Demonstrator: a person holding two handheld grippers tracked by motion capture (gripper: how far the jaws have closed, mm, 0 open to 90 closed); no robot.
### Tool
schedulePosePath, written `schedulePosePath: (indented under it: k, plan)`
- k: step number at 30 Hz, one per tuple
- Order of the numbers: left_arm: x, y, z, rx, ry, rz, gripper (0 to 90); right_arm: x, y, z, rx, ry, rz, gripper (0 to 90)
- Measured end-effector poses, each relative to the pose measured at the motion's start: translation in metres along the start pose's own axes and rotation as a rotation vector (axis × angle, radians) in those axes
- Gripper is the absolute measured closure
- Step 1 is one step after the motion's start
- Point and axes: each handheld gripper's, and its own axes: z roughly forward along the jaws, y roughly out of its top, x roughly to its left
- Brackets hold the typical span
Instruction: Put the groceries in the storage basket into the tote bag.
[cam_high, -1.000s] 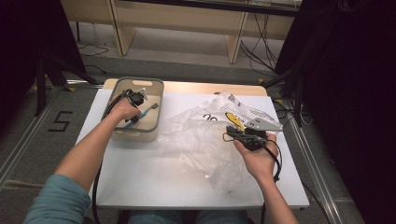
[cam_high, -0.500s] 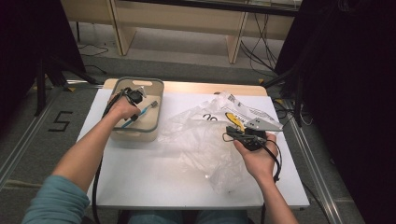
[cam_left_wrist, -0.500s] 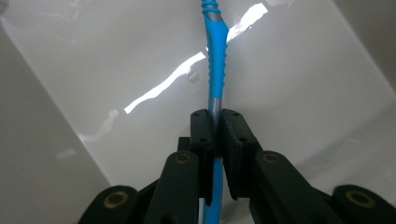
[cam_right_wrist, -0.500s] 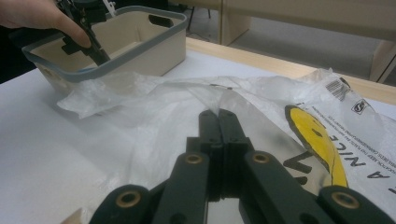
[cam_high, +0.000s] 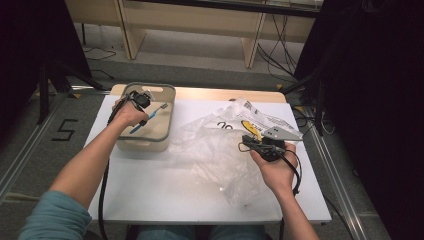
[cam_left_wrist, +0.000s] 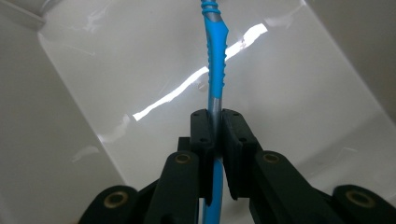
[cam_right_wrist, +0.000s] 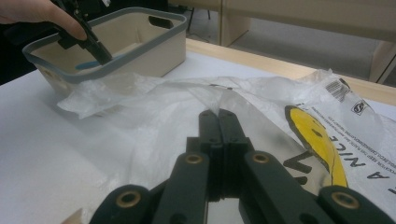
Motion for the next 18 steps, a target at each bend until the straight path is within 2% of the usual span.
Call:
schedulePosePath:
  k: [6,11,18]
  plan:
    - [0.001,-0.002,-0.008,-0.032,0.012,-0.006,83.1,0.0,0.0,0.0,-0.004,0.0,-0.002,90.0]
    - [0.002,-0.005,-0.016,-0.063,0.001,-0.029,83.1,0.0,0.0,0.0,-0.002,0.0,-0.001,90.0]
    - [0.0,-0.007,-0.026,-0.095,-0.003,-0.025,83.1,0.0,0.0,0.0,-0.005,-0.001,-0.001,90.0]
